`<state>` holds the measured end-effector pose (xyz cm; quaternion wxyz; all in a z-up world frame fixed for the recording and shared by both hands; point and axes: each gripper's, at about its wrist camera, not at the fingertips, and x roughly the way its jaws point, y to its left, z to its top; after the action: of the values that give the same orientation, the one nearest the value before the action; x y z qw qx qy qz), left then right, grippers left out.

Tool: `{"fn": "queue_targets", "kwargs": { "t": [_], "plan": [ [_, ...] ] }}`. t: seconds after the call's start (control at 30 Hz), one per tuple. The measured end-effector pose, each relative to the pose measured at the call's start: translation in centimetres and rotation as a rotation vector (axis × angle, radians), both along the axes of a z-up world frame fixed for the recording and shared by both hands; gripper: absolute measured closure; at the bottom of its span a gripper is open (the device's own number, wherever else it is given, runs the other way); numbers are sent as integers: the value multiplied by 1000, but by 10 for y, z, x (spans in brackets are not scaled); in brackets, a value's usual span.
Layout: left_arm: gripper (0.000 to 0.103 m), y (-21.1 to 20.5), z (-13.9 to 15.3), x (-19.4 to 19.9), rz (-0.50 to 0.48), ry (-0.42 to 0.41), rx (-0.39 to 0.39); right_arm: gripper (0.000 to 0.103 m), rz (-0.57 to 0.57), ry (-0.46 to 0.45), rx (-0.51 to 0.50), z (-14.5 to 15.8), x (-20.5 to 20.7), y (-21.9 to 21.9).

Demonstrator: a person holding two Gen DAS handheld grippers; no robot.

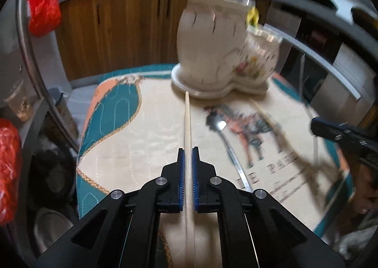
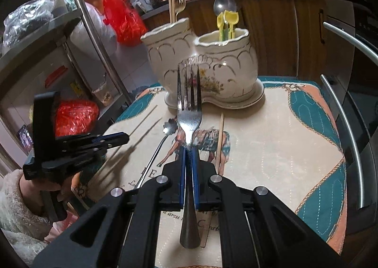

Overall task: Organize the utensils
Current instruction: 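Carry the chopstick with the left tool while the right tool carries the fork to the holder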

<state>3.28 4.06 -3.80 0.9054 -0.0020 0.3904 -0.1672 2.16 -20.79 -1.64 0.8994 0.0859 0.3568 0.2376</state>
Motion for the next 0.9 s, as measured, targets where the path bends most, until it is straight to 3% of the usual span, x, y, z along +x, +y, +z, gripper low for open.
{"fn": "queue_targets", "kwargs": {
  "t": [0.27, 0.57, 0.9],
  "plan": [
    [96, 7, 43, -15, -28, -128, -89, 98, -28, -83, 31, 20, 1, -6],
    [96, 9, 78, -19, -51, -240, -135, 98, -51, -154, 31, 46, 12, -7],
    [96, -12, 135, 38, -67, -410, -228, 98, -115, -245, 47, 98, 64, -19]
  ]
}}
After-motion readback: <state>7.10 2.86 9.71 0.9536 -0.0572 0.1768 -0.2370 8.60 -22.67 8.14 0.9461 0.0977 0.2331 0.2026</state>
